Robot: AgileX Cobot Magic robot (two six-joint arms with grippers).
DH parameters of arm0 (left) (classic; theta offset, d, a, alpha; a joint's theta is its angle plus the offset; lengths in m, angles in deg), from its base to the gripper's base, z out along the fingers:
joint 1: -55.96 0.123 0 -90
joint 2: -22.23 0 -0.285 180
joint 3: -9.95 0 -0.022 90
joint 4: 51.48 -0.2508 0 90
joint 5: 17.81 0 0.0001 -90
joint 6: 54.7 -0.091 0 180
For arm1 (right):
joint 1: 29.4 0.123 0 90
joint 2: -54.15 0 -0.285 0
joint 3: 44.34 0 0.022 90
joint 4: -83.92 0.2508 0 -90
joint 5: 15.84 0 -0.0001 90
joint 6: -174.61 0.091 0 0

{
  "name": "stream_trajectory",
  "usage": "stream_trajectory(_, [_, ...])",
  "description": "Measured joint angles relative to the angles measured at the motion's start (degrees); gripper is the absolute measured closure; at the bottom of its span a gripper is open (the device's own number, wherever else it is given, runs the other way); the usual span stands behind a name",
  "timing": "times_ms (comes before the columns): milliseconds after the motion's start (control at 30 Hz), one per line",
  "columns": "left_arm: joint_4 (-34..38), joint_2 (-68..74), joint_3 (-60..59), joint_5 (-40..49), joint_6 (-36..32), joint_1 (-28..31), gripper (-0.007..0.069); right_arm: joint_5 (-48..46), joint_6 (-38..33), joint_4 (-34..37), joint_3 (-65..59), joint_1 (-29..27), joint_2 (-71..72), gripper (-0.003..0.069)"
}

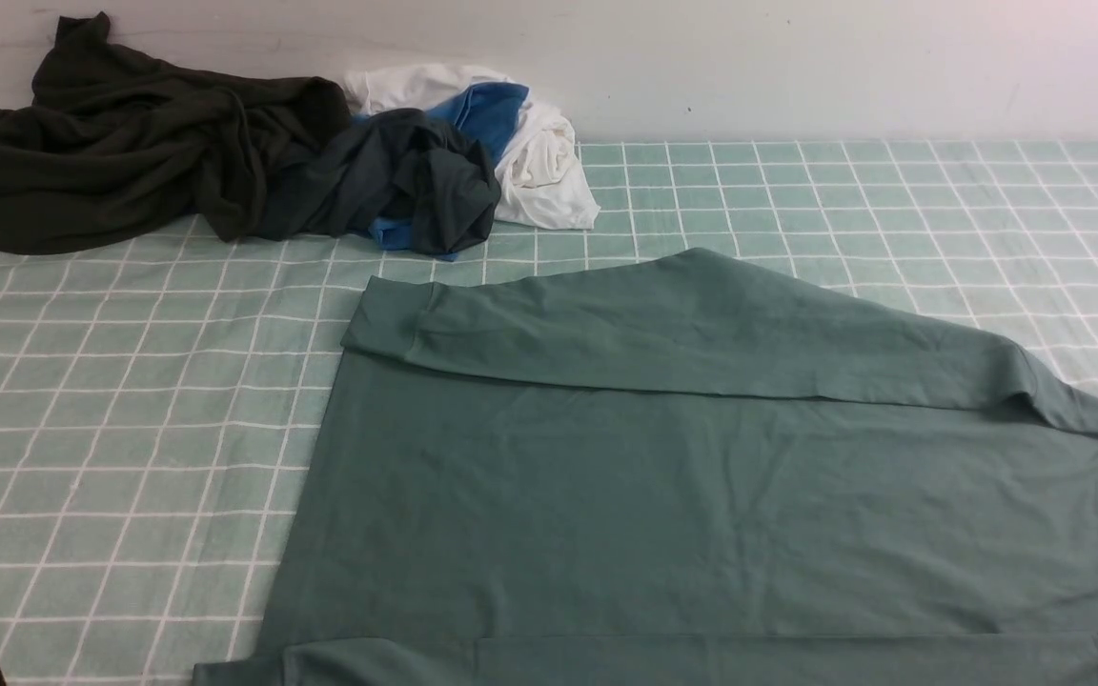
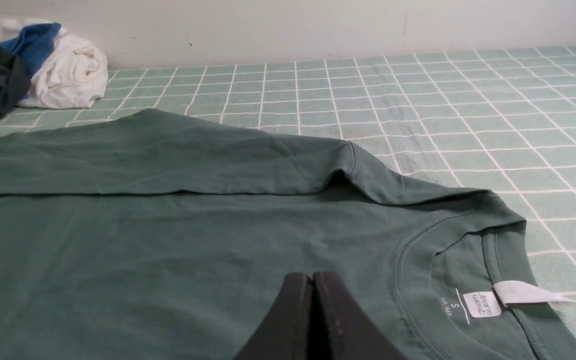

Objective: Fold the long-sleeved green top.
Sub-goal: Use the left arm to clamp the cuff closest to it

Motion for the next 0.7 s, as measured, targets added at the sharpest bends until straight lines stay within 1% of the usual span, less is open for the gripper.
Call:
stream_trajectory(67, [2.49,0.0,-0.06,-0.14,0.24,0.0,0.0625,0.0,0.0,0.07,0.0,0.0,0.0,0.0673])
stream_trajectory(133, [8.09,0.0,-0.24,-0.48,1.88,0.0,0.0625,-0.08,0.62,1.12,0.0,0.0,0.0,0.0673])
stream_trajectory(167, [14.59,0.0,-0.49,-0.71,3.88,0.0,0.0625,-0.15,1.76,3.17,0.0,0.0,0.0,0.0673])
stream_trajectory(200, [18.85,0.0,-0.55,-0.77,5.27,0.0,0.0625,-0.21,2.6,4.67,0.0,0.0,0.0,0.0673])
stream_trajectory(233, [25.01,0.0,-0.55,-0.86,6.94,0.0,0.0625,-0.2,4.08,7.36,0.0,0.0,0.0,0.0673])
stream_trajectory(267, [29.55,0.0,-0.55,-1.1,7.85,0.0,0.0625,-0.2,5.5,9.94,0.0,0.0,0.0,0.0673])
stream_trajectory(333, [35.91,0.0,-0.55,-1.81,8.41,0.0,0.0625,-0.27,8.48,15.61,0.0,0.0,0.0,0.0673])
stream_trajectory(367, [36.32,0.0,-0.55,-1.87,8.5,0.0,0.0625,-0.27,9.22,17.01,0.0,0.0,0.0,0.0673])
stream_trajectory(433, [40.15,0.0,-0.55,-2.25,8.73,0.0,0.0625,-0.41,14.15,27.32,0.0,0.0,0.0,0.0673])
stream_trajectory(467, [40.31,0.0,-0.55,-2.25,8.72,0.0,0.0625,-0.41,14.15,27.32,0.0,0.0,0.0,0.0673])
stream_trajectory(500, [41.57,0.0,-0.55,-2.25,8.94,0.0,0.0625,-0.6,17.1,35.22,-0.06,0.0,0.0,0.0673])
stream_trajectory(533, [42.0,0.0,-0.55,-2.31,9.01,0.0,0.0625,-0.66,17.8,37.93,-0.06,0.0,0.0,0.0673])
stream_trajectory(633, [42.85,0.0,-0.55,-2.31,8.51,-0.04,0.0625,-0.17,18.15,43.5,-0.06,0.0,0.0,0.0673])
stream_trajectory(700, [42.85,0.0,-0.29,-1.94,6.61,-0.04,0.0625,0.21,17.77,44.02,-0.06,0.0,0.0,0.0673])
